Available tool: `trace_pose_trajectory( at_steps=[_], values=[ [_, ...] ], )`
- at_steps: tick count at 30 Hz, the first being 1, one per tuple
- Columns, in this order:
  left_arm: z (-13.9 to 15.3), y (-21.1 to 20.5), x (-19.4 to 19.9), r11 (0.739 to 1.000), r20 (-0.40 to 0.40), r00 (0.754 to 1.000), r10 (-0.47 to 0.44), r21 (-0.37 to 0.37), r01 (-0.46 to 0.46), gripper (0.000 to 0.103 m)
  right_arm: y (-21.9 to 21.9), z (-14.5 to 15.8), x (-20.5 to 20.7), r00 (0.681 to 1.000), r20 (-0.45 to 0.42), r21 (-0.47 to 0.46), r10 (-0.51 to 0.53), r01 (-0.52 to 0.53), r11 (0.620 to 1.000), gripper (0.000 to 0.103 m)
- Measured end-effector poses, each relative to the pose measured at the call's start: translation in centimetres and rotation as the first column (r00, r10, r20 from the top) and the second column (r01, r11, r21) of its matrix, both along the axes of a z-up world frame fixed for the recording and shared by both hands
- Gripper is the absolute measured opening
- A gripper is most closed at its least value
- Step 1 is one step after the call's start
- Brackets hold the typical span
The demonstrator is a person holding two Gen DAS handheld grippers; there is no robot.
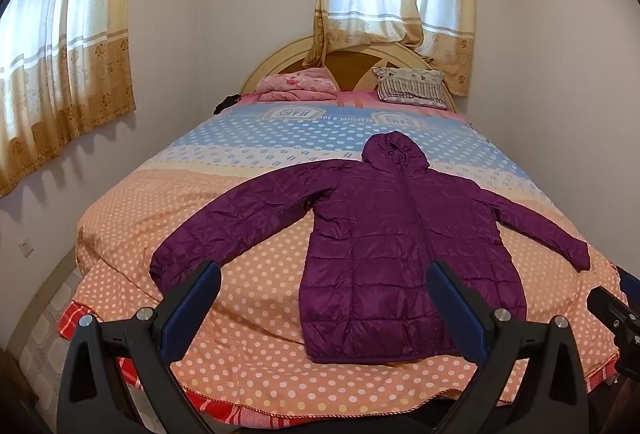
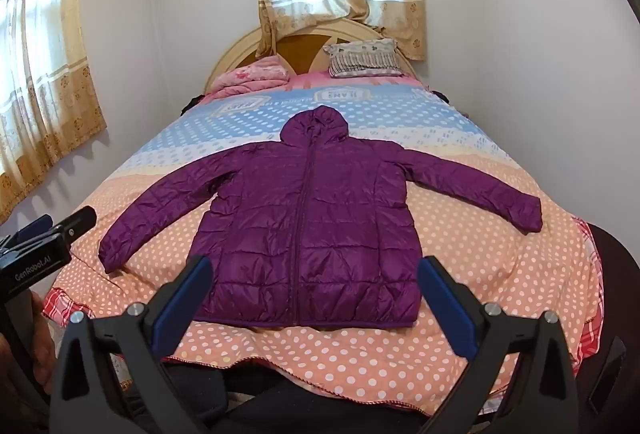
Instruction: Fold large clothes
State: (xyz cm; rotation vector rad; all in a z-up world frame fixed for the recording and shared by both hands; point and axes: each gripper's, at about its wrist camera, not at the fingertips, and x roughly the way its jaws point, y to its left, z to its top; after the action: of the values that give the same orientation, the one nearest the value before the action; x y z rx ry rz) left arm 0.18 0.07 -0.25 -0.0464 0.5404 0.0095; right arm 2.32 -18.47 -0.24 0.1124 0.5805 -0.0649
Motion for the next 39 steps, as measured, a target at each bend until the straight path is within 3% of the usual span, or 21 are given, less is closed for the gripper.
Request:
trace_pose_trajectory(
  at_steps=[39],
  values=[
    [-0.02,0.50,0.01,1.000,0.002,1.000,-0.005,-0.004,0.005,0.102,0.06,-0.43,0.35,1.000,-0.013,-0.001,-0.003,0.003,1.000,0.103]
  ],
)
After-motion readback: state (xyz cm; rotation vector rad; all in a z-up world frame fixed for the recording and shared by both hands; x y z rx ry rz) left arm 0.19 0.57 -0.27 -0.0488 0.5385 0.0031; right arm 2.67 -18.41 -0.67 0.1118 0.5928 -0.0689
